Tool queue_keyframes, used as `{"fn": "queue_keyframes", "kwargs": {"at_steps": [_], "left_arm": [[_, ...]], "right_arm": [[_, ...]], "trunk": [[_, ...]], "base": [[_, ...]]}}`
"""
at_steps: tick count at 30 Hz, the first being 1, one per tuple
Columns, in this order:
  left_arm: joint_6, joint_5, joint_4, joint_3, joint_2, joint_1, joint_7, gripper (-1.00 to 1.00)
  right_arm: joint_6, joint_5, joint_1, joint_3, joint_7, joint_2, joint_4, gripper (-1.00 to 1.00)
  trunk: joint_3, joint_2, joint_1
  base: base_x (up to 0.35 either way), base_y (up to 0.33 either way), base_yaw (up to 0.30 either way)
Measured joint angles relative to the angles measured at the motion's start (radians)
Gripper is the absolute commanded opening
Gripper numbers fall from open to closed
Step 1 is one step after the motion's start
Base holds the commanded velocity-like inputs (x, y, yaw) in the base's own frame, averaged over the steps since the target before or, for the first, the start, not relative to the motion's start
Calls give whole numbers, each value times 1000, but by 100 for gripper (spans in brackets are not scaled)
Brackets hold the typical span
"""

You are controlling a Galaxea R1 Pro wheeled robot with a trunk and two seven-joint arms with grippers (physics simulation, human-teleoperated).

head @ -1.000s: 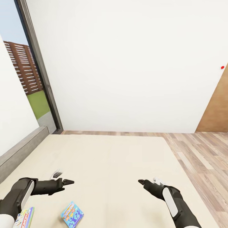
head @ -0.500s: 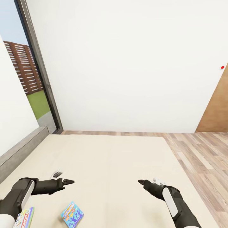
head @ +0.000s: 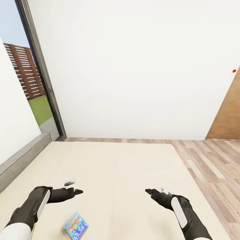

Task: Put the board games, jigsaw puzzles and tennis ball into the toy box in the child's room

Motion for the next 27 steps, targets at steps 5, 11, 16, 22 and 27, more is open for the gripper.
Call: {"fn": "queue_keyframes", "kwargs": {"at_steps": [5, 11, 16, 22, 27], "left_arm": [[-103, 1, 45, -3, -68, -27, 261, 100], [-243, 1, 177, -4, -105, -94, 441, 100], [-274, 1, 228, -4, -105, -126, 470, 100], [-282, 0, 243, -6, -103, -135, 477, 100], [-283, 0, 245, -6, -102, -137, 479, 100]], "right_arm": [[-1, 9, -1, 2, -3, -1, -1, 100], [1, 12, 0, 4, -6, -7, -2, 100], [0, 13, 1, 5, -7, -3, -9, 100], [0, 14, 1, 5, -7, -1, -13, 100], [0, 14, 1, 21, -7, 0, -14, 100]], "trunk": [[0, 0, 0], [0, 0, 0], [0, 0, 0], [0, 0, 0], [0, 0, 0]], "base": [[0, 0, 0], [0, 0, 0], [0, 0, 0], [0, 0, 0], [0, 0, 0]]}}
